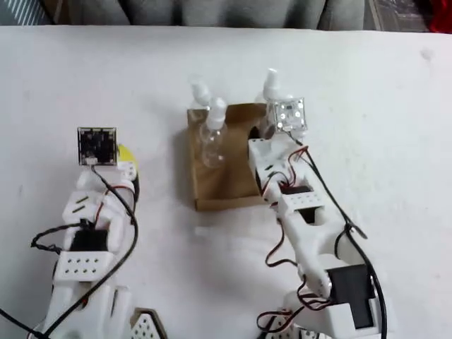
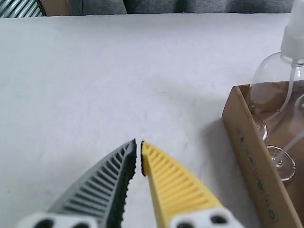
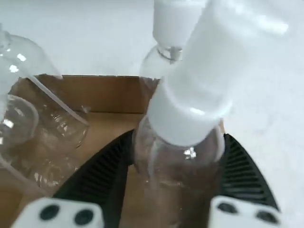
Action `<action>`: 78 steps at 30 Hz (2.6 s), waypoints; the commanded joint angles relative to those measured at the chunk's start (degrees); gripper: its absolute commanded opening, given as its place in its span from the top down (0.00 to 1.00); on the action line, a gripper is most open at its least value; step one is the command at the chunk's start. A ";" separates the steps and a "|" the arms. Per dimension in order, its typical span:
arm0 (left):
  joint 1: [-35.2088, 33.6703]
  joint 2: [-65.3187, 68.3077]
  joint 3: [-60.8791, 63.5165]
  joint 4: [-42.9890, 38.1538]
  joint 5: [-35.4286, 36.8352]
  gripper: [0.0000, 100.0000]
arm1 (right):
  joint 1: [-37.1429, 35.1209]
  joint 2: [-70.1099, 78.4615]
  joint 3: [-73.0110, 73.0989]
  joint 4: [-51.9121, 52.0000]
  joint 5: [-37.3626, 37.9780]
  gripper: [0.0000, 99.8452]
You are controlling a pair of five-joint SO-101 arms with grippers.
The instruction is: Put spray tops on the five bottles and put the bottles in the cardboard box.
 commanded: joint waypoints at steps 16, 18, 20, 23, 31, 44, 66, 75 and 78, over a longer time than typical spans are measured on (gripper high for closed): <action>-0.40 0.40 -0.70 -1.49 0.70 0.98 | -2.15 -0.92 -2.02 1.71 0.35 0.63; -0.40 0.40 -0.70 -1.49 0.70 0.98 | -1.80 -1.01 -2.02 1.71 0.53 0.63; -0.40 0.40 -0.70 -1.49 0.70 0.98 | -1.19 -1.27 -2.20 1.80 0.53 0.63; -0.22 0.40 -0.70 -1.41 0.70 0.98 | 0.04 -4.00 -1.93 2.86 0.44 0.63; 0.13 0.48 0.44 -1.76 0.70 0.98 | -1.45 -16.75 -2.29 22.37 0.79 0.63; 0.13 0.48 0.79 -1.76 0.70 0.98 | 3.56 -31.69 -2.29 47.87 11.60 0.63; 0.92 0.48 0.88 -1.32 0.70 0.98 | 29.49 -49.63 -1.93 92.35 11.78 0.83; 1.01 0.40 1.41 -1.23 0.70 0.98 | 32.84 -40.04 0.35 87.08 11.69 0.72; 1.01 0.40 1.41 -1.23 0.70 0.98 | 32.40 -32.48 1.23 82.15 11.69 0.73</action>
